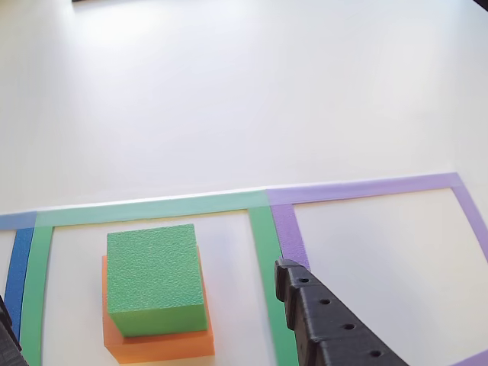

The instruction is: Tower of hanoi

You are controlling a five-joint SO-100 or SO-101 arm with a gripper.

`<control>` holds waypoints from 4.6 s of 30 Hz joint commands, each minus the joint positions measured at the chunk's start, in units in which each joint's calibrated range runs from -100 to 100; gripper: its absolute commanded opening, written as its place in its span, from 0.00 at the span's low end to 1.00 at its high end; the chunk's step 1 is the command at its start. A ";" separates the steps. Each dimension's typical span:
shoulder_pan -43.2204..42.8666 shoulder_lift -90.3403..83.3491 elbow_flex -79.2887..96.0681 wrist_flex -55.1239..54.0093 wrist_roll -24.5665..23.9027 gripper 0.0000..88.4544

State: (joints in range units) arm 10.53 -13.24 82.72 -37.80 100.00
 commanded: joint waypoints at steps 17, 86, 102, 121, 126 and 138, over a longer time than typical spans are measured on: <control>-2.41 13.64 -7.98 -9.27 0.00 0.48; -6.84 15.16 -9.07 -9.27 0.00 0.07; -6.30 -16.41 -26.24 44.56 0.00 0.07; 13.67 -24.82 -86.58 122.74 0.00 0.07; 22.98 -25.86 -89.76 127.60 0.00 0.07; 31.59 -40.36 -57.23 105.99 0.00 0.07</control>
State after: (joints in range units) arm 40.89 -45.19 9.72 82.62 100.00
